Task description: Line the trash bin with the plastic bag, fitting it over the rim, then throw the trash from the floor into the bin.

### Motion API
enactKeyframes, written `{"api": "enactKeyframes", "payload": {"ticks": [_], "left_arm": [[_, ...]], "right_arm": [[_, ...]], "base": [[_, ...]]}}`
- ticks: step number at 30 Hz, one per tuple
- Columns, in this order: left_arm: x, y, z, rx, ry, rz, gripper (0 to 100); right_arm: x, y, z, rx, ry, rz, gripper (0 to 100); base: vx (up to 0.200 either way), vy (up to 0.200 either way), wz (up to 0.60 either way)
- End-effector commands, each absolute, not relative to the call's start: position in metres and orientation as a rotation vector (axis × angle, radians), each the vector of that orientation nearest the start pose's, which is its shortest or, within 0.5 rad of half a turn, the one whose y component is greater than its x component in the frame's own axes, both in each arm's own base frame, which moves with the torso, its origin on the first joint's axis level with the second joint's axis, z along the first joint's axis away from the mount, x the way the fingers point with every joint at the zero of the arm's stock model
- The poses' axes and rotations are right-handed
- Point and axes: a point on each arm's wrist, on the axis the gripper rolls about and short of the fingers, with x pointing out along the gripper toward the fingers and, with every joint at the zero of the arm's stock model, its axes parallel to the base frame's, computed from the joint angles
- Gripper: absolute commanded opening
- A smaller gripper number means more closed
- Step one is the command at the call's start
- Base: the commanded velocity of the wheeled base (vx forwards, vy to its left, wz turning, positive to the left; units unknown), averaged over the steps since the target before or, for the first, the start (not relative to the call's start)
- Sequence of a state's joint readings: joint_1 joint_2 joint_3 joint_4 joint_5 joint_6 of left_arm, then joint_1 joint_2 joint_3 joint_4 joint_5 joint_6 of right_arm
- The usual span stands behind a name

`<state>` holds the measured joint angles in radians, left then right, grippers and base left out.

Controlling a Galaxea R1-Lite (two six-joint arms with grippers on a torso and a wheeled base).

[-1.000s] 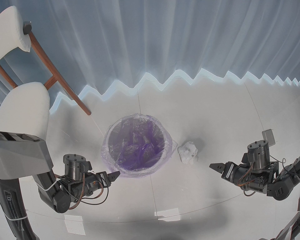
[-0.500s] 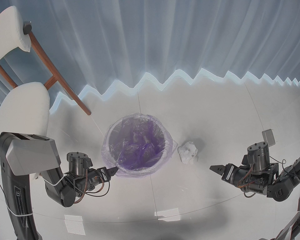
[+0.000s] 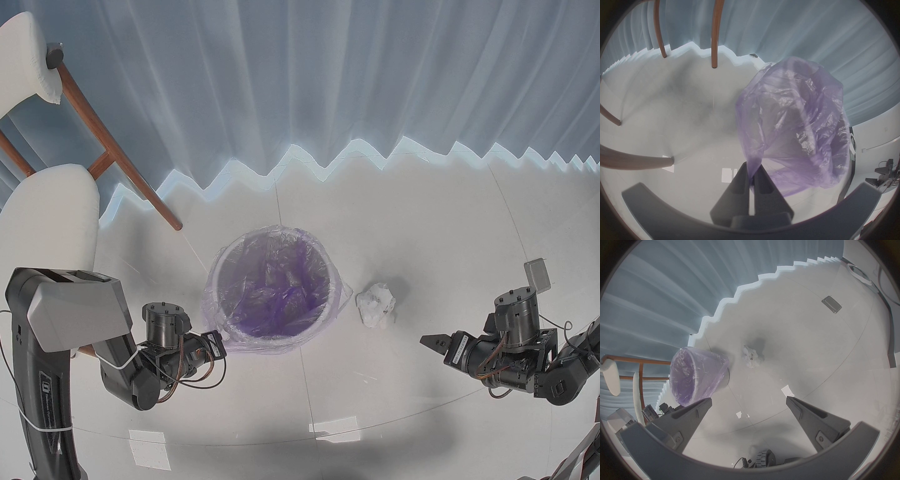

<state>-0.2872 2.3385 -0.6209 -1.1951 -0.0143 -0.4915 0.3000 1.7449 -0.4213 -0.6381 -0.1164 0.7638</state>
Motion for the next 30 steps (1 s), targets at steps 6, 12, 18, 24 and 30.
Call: {"api": "enactKeyframes", "payload": {"ticks": [6, 12, 18, 24, 30], "left_arm": [[0.340, -0.089, -0.044, -0.240, 0.594, -0.121, 0], [0.356, -0.097, -0.048, -0.194, 0.564, -0.149, 0], [0.375, -0.098, -0.070, -0.061, 0.545, -0.182, 0], [0.383, -0.104, -0.079, -0.050, 0.529, -0.198, 0], [0.383, -0.104, -0.084, -0.049, 0.536, -0.198, 0]], "right_arm": [[0.235, 0.070, 0.077, 0.587, 0.710, -0.092, 100], [0.234, 0.070, 0.078, 0.587, 0.706, -0.094, 100], [0.230, 0.068, 0.077, 0.581, 0.706, -0.107, 100], [0.229, 0.067, 0.078, 0.577, 0.692, -0.128, 100], [0.228, 0.066, 0.081, 0.579, 0.681, -0.126, 100]], "base": [[0.000, 0.000, 0.00], [0.000, 0.000, 0.00], [0.000, 0.000, 0.00], [0.000, 0.000, 0.00], [0.000, 0.000, 0.00]]}}
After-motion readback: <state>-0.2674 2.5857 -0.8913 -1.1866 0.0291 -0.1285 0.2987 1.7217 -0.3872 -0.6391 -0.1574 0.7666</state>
